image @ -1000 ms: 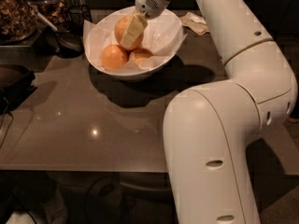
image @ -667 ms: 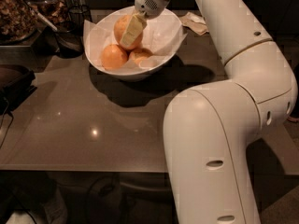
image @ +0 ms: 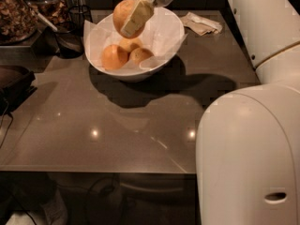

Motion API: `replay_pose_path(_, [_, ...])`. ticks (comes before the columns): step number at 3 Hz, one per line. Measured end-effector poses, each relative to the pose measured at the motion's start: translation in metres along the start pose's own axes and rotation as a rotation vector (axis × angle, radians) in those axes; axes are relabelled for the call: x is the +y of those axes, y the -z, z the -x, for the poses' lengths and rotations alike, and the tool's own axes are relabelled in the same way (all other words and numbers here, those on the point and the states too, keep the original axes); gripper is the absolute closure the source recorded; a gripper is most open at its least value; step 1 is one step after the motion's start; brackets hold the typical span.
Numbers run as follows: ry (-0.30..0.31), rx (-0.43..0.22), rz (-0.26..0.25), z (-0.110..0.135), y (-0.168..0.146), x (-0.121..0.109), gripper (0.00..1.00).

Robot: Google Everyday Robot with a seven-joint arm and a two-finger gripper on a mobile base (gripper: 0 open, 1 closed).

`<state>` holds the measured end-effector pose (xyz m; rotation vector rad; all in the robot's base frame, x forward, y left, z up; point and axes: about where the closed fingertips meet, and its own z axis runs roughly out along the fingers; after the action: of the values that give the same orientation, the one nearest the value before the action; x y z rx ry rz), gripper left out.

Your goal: Pick orange from white bowl

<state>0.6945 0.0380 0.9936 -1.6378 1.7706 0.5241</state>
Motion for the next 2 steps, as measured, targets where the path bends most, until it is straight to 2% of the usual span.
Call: replay_pose_path(2, [0.004,-0.018,0.005,0.0068,-0.0009,0.007,1.0])
